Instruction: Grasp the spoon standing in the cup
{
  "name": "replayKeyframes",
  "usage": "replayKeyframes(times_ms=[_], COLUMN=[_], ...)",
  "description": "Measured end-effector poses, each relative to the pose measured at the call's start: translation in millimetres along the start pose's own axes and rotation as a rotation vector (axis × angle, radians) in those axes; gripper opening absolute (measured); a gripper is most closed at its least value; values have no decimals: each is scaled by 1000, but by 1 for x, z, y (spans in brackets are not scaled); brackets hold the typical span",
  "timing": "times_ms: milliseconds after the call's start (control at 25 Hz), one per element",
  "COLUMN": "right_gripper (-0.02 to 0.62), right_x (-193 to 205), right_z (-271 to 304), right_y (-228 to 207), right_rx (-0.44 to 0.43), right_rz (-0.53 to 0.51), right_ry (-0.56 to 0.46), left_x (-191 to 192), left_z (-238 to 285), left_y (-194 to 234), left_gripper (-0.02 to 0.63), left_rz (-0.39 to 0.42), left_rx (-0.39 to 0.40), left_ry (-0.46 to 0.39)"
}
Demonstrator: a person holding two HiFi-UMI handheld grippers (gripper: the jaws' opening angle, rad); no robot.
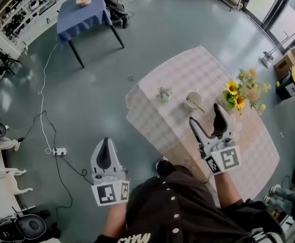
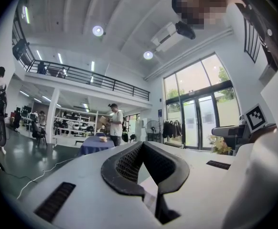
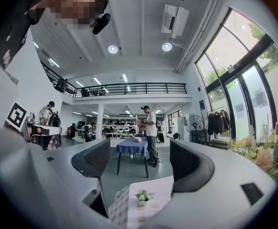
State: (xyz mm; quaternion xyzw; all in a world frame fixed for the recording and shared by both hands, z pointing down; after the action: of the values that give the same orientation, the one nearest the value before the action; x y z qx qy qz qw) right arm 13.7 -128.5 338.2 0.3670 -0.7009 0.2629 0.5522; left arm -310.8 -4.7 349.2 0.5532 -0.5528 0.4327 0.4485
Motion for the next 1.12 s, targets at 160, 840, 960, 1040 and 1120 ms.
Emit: replayKeyframes(times_ms=[160, 840, 960, 1040, 1120], right_gripper=[371, 371, 372, 372, 371], right_x=[4, 30, 32, 33, 34], right_z=[21, 66, 70, 70, 69], right_y=[-17, -87, -97, -101, -105], right_rx=[0, 47, 68, 85, 102], right_rz=[7, 23, 17, 12, 8], right_ry=[-2, 10, 3, 2, 5], left_x=[3, 29, 31, 35, 42], left_z=[25, 130, 141, 146, 152], left_y=[-3, -35, -40, -43, -43], left_gripper=[17, 17, 17, 17, 17], left_rz=[4, 2, -10, -16, -20], left_rx=[-3, 81, 94, 110, 129], left_ry=[5, 21, 14, 26, 39])
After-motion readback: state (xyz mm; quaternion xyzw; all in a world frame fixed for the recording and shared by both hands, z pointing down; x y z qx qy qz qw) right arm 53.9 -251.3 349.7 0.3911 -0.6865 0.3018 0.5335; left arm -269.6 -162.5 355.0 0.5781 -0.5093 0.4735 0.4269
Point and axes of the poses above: the fingertips, and each gripper's own axes: z forward along the fingers, y to its left, x out of its underside, the point moved 8 cm from there along -z, backward along the fingers, and after that the axes turned 12 degrees about -y, right-handed, at the moved point
